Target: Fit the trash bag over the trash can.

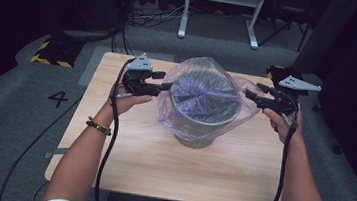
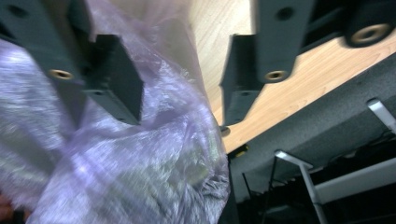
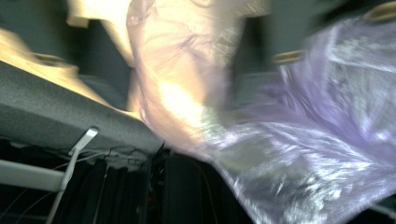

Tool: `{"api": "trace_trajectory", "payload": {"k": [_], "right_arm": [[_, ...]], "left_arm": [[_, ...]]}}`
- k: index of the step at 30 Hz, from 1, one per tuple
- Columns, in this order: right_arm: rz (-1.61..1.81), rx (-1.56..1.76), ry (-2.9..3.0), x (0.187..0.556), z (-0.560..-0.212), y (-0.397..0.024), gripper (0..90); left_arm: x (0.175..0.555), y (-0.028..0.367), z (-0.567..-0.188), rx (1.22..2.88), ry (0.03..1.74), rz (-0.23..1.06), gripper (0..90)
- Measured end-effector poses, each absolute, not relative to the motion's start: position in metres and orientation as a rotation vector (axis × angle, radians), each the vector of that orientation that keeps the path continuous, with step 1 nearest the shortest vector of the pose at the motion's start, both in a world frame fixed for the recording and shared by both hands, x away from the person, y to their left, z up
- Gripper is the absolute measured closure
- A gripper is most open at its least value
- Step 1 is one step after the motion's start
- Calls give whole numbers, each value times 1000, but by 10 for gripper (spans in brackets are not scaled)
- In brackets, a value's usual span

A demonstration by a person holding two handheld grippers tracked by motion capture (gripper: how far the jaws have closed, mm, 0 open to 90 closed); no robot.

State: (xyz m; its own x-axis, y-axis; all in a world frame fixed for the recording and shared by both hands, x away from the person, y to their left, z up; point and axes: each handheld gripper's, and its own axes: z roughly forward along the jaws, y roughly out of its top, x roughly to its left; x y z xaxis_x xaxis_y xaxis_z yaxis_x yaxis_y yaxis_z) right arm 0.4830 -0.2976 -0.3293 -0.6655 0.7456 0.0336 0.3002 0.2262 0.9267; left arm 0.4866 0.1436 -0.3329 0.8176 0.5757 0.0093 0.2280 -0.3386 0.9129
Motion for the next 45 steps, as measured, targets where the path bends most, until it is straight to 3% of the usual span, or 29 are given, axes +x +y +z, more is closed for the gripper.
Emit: {"api": "trace_trajectory", "payload": {"k": [1,2,4,7,13,22,27,33,36,38,40,42,45], "right_arm": [[1396,957,2113,489,-332,-295,537],[1386,972,2102,493,-334,-295,669],[1406,988,2077,497,-336,-296,767],[1378,1028,2042,504,-340,-296,824],[1347,1073,2023,520,-350,-287,894],[1273,1180,2112,537,-379,-271,900],[1267,1221,2170,537,-396,-271,900],[1266,1214,2202,520,-410,-277,898],[1263,1199,2197,511,-415,-281,873],[1232,1169,2182,503,-416,-283,733],[1216,1131,2168,496,-416,-286,679],[1181,1085,2139,486,-413,-290,525],[1173,1054,2136,477,-411,-296,450]], "left_arm": [[491,142,-335,1934,596,407,581],[495,140,-337,1950,587,419,673],[501,141,-340,1935,574,405,783],[505,141,-344,1920,573,402,895],[520,140,-362,1888,672,401,900],[533,127,-394,1982,757,336,900],[529,124,-412,2007,766,305,900],[513,129,-423,2062,742,355,899],[496,142,-428,2036,741,399,858],[488,149,-427,2021,766,449,704],[477,156,-426,1991,742,469,605],[466,162,-423,1990,727,507,442],[453,168,-421,1995,677,535,349]]}}
